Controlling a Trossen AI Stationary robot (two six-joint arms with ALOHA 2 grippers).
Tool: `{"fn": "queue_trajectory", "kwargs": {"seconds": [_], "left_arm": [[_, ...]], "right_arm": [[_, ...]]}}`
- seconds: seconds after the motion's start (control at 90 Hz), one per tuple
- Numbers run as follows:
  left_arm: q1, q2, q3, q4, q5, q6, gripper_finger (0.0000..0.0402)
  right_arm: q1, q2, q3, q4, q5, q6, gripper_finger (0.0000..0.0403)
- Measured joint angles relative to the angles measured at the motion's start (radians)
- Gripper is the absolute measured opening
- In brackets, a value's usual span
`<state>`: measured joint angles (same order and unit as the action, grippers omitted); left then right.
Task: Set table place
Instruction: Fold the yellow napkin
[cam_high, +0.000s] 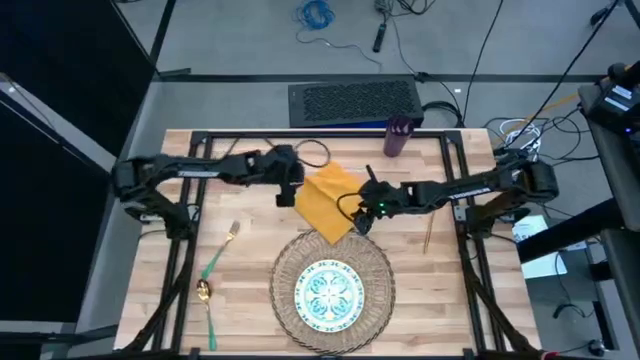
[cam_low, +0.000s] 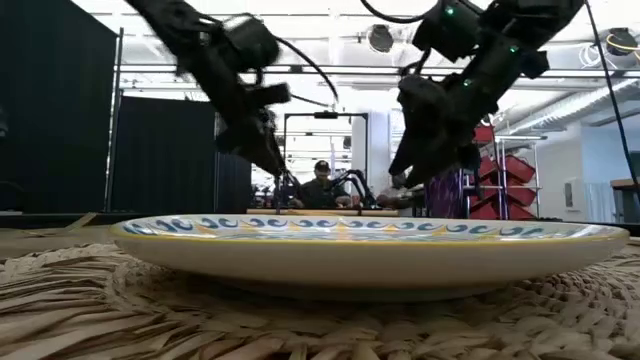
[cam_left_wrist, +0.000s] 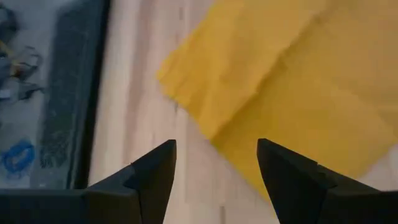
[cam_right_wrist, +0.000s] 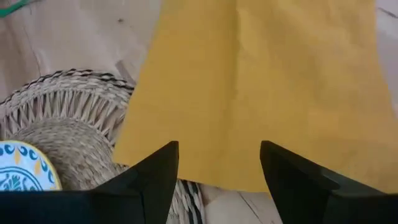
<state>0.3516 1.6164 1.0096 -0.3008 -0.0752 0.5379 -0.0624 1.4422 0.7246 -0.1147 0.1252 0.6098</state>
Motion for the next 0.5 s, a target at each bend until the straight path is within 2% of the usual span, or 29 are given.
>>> {"fn": "queue_trajectory", "kwargs": {"seconds": [0.189, 0.5], "left_arm": [[0.006, 0.16, 0.189, -0.16, 0.01, 0.091, 0.021], [-0.023, 0.195, 0.204, -0.172, 0.0, 0.252, 0.021]], "right_arm": [[0.015, 0.007, -0.001, 0.035, -0.02, -0.019, 0.0213], [0.016, 0.007, -0.001, 0.043, -0.022, -0.065, 0.0213]]}}
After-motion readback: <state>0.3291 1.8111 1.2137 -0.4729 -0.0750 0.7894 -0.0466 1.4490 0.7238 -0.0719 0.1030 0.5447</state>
